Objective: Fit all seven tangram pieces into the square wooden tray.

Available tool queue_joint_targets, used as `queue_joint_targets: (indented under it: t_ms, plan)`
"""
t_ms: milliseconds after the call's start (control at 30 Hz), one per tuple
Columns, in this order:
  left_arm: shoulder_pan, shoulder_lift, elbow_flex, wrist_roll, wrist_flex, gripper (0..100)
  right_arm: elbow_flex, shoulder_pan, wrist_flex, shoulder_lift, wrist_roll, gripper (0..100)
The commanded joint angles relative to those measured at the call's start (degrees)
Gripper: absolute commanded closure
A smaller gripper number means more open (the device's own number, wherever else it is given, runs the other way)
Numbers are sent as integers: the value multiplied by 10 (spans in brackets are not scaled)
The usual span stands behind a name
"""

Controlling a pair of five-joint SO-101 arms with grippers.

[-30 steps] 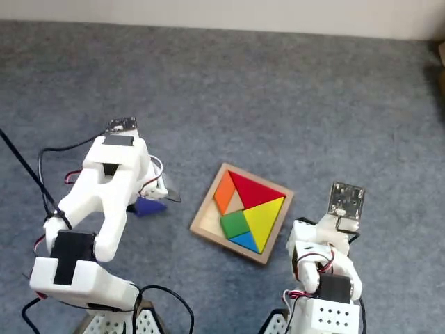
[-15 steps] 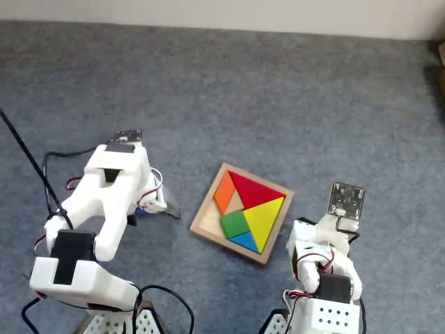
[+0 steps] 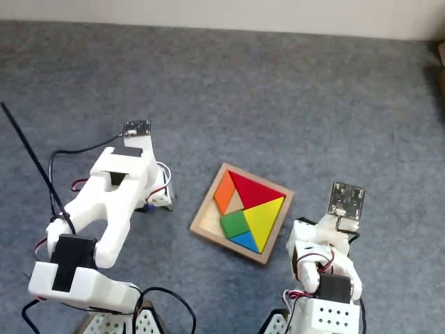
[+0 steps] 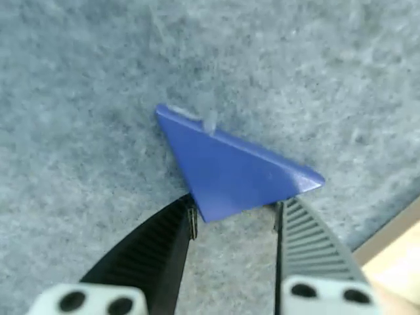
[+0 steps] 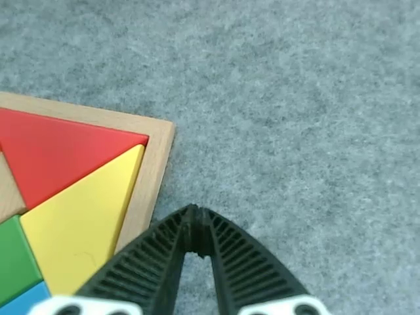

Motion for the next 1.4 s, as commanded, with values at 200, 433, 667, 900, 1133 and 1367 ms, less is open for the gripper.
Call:
queue_joint_targets:
  t_ms: [200,433,667,900,1133,1367]
  plan:
    - [-25,-12,-31,-90,-25,822,57,7,3,-2,-1,995]
    - [-78,-12,-101,-155,-21,821,57,7,3,-2,-1,995]
    - [-111,-11,-188,-156,43,821,57,7,3,-2,-1,995]
    - [-95,-11,-260,-55,162,726,57,7,3,-2,-1,995]
    - [-95,-9,-234,117,127,684,57,7,3,-2,-1,995]
    - [-94,22,-165,200,34,684,57,7,3,-2,-1,995]
